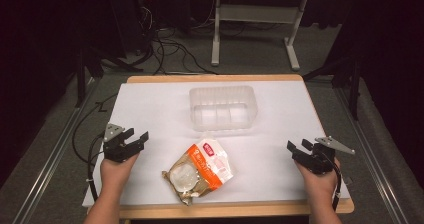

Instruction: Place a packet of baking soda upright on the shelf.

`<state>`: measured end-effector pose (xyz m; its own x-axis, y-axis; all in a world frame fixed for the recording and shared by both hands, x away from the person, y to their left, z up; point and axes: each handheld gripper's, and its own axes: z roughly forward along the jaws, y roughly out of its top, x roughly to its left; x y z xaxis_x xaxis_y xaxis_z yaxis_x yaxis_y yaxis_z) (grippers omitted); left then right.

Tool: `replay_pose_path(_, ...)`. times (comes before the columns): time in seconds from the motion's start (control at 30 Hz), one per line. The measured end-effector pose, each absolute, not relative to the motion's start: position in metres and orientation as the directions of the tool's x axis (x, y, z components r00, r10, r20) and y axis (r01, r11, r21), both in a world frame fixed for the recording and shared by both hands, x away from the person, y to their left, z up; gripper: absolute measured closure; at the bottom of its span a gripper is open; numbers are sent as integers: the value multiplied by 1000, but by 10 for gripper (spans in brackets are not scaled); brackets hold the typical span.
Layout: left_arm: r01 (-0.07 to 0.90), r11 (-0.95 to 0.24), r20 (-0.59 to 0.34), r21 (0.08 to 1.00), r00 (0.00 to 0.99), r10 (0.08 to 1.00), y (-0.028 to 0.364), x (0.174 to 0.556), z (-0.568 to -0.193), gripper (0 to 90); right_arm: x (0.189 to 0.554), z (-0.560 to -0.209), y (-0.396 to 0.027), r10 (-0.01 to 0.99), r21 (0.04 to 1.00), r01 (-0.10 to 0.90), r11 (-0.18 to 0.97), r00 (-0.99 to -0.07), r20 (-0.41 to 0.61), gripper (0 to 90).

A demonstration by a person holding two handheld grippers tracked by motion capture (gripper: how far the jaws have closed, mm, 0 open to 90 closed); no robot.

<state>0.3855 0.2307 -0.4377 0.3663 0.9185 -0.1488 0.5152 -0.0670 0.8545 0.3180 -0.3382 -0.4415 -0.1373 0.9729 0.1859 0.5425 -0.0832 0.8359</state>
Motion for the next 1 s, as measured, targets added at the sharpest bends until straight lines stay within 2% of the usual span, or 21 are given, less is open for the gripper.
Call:
replay_pose_path(0.2, 506, -96, -133, 857, 396, 908, 225, 385, -437, 385, 321, -446, -329, 976, 831, 554, 42, -200, 84, 374)
replay_pose_path(0.57, 517, -177, -100, 837, 463, 881, 212, 386, -442, 365, 318, -442, -325, 969, 843, 537, 43, -227, 95, 378)
replay_pose_path(0.7, 508, -180, -98, 842, 474, 875, 212, 384, -442, 364, 317, -439, -322, 955, 841, 540, 35, -267, 131, 425)
replay_pose_path(0.83, 505, -183, -96, 843, 478, 873, 212, 385, -442, 364, 315, -433, -312, 947, 852, 521, 51, -295, 123, 425)
replay_pose_path(1.0, 496, -196, -85, 846, 488, 869, 210, 385, -442, 365, 308, -424, -289, 930, 879, 472, 70, -349, 114, 360)
